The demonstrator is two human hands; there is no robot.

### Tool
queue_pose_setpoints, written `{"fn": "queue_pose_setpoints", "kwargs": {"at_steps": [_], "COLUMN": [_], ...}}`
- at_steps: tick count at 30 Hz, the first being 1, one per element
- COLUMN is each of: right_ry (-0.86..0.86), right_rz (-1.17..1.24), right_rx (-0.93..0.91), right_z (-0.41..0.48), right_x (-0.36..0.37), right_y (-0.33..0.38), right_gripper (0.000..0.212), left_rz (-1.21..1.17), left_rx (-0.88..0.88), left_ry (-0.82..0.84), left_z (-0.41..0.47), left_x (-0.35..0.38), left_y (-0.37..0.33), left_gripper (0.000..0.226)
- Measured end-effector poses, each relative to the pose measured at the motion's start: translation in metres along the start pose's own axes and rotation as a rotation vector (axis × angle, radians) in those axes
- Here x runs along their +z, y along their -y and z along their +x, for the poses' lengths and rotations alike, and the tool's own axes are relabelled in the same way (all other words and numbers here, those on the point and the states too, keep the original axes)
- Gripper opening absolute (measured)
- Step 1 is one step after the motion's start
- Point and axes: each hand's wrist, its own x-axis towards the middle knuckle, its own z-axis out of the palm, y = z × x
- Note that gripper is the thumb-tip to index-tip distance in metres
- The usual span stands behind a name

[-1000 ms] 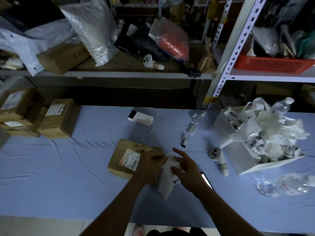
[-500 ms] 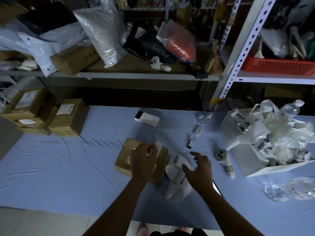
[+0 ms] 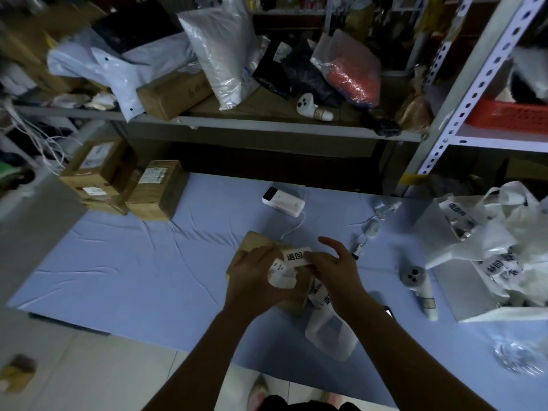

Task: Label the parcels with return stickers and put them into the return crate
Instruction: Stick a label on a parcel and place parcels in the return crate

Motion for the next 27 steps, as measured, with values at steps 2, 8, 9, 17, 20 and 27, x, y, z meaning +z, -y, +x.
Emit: {"fn": "queue_pose_setpoints", "kwargs": {"at_steps": [2,8,9,17,20,27], "right_ry": [0.063,0.136,0.112,-0.1,-0.164,-0.363], "right_rz": [0.048,-0.106,-0.117,-0.4,-0.568,-0.687], "right_rx": [-0.029,-0.093,-0.097,-0.058,-0.101,-0.08], "right_z": [0.0,0.008,0.01,0.061,0.088,0.12], "right_x": [0.001,0.016,0.02,0.061,0.084,0.111], "right_y": [-0.002,-0.014,-0.016,-0.059,-0.068,-0.079], "right_gripper": [0.045,0.039,0.036,0.026,0.026,0.029], "left_rz": [-0.371,-0.933,-0.864,-0.324,-0.173,-0.233], "left_rx": [-0.507,-1.108,-1.112,-0.801,-0.665,-0.448], "left_ry": [0.218,0.133,0.111,0.205,0.23,0.287], "left_z": [0.004,0.022,0.022,0.024,0.033,0.043], "left_x": [-0.016,-0.029,-0.028,-0.004,0.014,0.051], "left_y": [-0.012,-0.013,-0.009,0.053,0.086,0.153], "left_gripper": [0.048,0.011,0.005,0.008,0.006,0.004]}}
